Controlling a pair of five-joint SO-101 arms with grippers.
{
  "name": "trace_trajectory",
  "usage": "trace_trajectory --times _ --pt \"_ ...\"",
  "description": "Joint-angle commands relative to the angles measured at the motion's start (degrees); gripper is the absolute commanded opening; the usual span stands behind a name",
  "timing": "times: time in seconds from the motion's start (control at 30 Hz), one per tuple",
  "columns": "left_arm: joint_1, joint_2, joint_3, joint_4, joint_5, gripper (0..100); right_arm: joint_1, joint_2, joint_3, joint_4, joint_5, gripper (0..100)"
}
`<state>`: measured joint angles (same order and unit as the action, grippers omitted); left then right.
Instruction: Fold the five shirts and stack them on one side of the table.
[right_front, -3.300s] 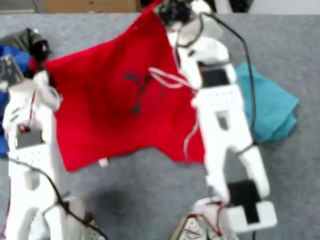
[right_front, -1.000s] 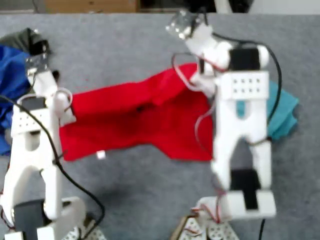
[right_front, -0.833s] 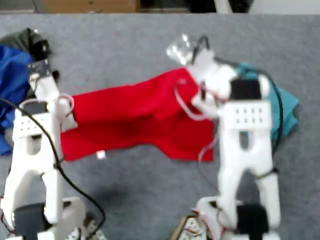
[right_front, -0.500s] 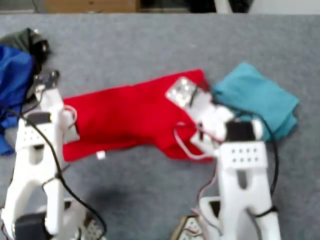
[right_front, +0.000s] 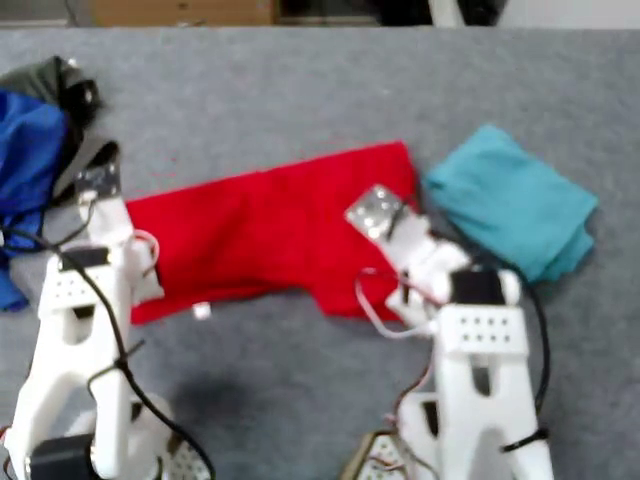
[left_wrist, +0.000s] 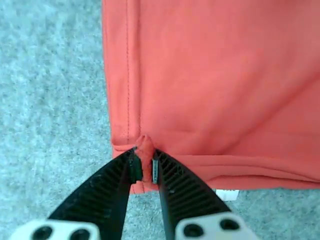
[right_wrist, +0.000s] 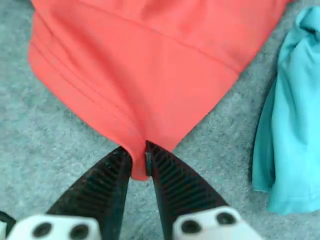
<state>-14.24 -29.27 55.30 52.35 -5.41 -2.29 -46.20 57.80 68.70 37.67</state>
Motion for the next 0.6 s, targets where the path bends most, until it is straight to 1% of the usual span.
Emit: trace_trajectory --times 0.0,0.03,0.17,0.23,0.3,0.4,0.47,0.53,0.57 --pt "0.4 -1.5 -0.1 -0.4 -0.6 3 1.0 -1.2 0.5 -1.2 3.3 2.7" --pt "0.4 -1.5 -0.3 0.6 -0.8 5 1.3 -1.5 0.7 -1.2 3.8 5.5" --pt "0.0 -1.6 -2.0 6.4 -1.4 19 1.3 -1.5 0.4 0.1 6.6 18.6" --pt "-0.5 -2.0 -4.0 10.1 -1.5 22 1.3 -1.5 -1.0 1.6 7.3 22.4" --pt "-1.1 -2.1 -7.8 14.8 -2.5 22 1.4 -1.5 -3.5 3.9 7.6 22.7" --pt "-2.2 -2.1 -15.3 23.8 -6.1 22 1.4 -1.5 -8.9 8.6 7.7 22.8" --pt "-2.3 -2.1 -20.3 28.2 -8.2 22 1.3 -1.5 -12.9 10.3 7.4 22.8" --pt "-2.3 -1.6 -24.4 29.5 -8.4 21 1.2 -1.0 -16.6 10.1 6.6 21.7" --pt "-2.3 -1.6 -25.9 29.2 -6.8 19 0.9 -0.7 -18.2 9.2 5.5 18.7"
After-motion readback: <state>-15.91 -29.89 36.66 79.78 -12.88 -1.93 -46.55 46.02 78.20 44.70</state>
